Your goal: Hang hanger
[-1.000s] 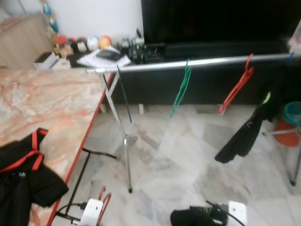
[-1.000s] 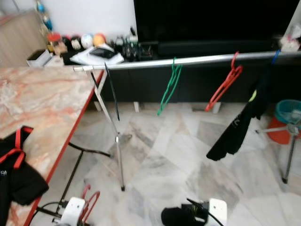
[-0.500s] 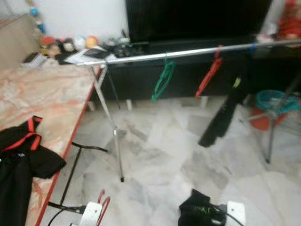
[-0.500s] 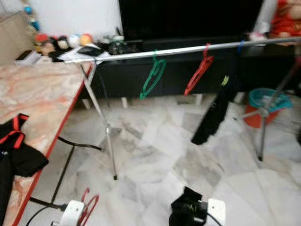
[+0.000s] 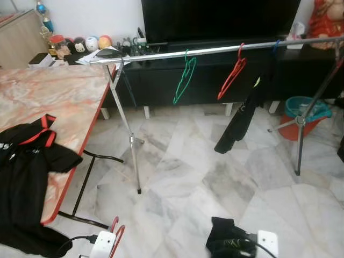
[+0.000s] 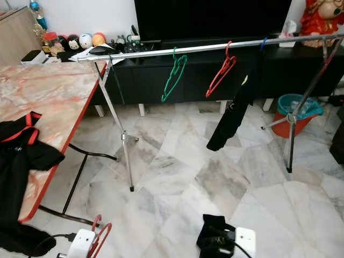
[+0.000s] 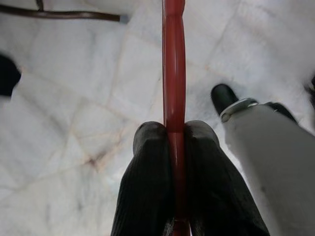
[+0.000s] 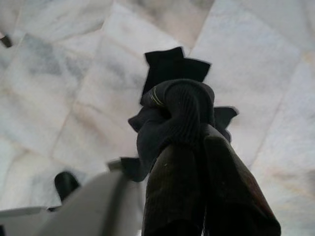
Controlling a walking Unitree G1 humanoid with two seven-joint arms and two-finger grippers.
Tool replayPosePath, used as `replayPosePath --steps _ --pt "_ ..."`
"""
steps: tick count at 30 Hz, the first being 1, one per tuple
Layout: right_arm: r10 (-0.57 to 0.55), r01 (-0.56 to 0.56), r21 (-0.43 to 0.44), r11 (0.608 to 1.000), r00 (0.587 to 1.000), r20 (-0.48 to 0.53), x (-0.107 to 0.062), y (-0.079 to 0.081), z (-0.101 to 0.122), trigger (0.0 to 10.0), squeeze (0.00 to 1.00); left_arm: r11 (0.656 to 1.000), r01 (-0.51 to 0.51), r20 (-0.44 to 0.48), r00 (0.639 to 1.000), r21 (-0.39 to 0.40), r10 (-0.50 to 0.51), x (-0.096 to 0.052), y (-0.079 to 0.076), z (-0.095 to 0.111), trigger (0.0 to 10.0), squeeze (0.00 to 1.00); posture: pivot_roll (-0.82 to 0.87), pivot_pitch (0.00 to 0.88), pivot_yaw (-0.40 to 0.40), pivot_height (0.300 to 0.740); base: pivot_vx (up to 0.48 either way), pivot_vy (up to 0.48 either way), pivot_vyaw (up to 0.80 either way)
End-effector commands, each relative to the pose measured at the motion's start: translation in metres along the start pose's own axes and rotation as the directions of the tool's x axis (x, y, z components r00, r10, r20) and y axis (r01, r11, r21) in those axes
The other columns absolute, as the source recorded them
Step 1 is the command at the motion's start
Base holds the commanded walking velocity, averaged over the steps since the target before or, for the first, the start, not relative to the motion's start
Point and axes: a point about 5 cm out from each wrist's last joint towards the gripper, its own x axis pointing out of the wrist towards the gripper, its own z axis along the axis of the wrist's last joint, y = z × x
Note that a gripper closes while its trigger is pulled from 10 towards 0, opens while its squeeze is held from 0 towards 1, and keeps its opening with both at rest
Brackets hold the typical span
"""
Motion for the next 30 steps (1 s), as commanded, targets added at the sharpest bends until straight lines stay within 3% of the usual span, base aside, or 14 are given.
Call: replayPosePath --steps 1,30 --pt "-0.010 0.010 0.001 1.000 1.000 0.007 0.0002 -0.0031 0.0019 10.0 0.00 1.000 -0.008 -0.003 1.000 0.009 0.008 -0.0001 0.0025 -0.0003 10.0 0.00 -0.23 0.000 0.083 0.740 -0.277 0.000 0.00" --pt "-0.012 0.012 0.000 1.000 1.000 0.009 0.0002 -0.0035 0.0021 10.0 0.00 1.000 -0.002 -0.004 1.000 0.010 0.002 -0.0001 0.0020 -0.0002 10.0 0.00 -0.23 0.000 0.081 0.740 -0.284 0.000 0.00"
